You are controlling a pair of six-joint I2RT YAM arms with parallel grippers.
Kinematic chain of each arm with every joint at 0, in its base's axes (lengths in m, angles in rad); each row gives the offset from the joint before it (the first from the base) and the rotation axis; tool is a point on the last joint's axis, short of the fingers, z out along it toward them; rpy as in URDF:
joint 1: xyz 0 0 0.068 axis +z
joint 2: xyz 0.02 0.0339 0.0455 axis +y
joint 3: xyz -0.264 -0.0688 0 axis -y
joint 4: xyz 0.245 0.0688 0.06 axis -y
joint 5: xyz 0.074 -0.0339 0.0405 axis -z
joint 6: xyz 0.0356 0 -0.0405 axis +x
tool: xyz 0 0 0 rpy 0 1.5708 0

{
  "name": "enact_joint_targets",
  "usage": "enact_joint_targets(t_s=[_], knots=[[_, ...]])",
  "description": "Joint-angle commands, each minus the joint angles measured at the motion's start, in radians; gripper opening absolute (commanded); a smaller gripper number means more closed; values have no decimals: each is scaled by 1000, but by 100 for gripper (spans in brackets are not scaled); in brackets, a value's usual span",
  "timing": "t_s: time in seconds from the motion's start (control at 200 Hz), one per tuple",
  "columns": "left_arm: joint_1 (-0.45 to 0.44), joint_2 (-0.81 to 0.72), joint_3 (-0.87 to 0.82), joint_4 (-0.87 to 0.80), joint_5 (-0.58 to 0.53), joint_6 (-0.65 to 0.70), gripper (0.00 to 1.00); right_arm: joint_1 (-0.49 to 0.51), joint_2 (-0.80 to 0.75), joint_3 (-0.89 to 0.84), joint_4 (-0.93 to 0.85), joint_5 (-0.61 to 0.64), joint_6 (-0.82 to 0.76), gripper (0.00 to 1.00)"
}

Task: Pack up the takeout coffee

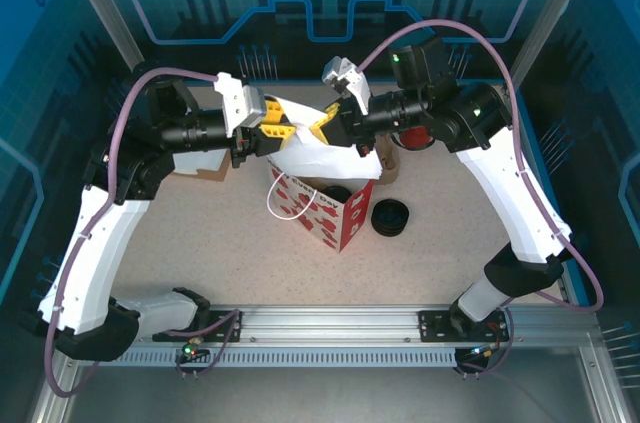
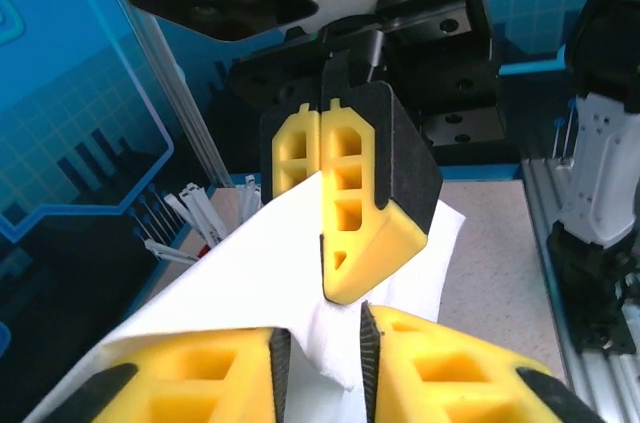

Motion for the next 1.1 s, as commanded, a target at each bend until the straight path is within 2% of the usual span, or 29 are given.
enact_joint_targets(t_s=[0.0,0.205,0.39,0.47,0.58,0.665,0.926,0.996,1.091], knots=[[-8,-35,-14,6,-34,16,35,11,-25,26,-21,54,-24,0],[-7,-85,-47,5,-69,-31,49,10,-44,26,-16,105,-41,0],[-6,-156,-114,22,-173,-121,49,9,-62,27,-17,145,-52,0],[-7,-190,-150,33,-256,-183,50,8,-69,29,-24,162,-54,0],[-7,-222,-178,32,-415,-345,57,6,-77,28,-27,193,-46,0],[-7,-236,-185,-7,-495,-441,62,6,-84,24,-25,214,-42,0],[-1,-257,-259,-104,-732,-690,61,6,-93,17,-28,246,-32,0],[16,-251,-278,-120,-740,-740,64,6,-93,13,-32,239,-29,0],[64,-224,-287,-138,-687,-806,68,6,-93,2,-34,239,-22,0]])
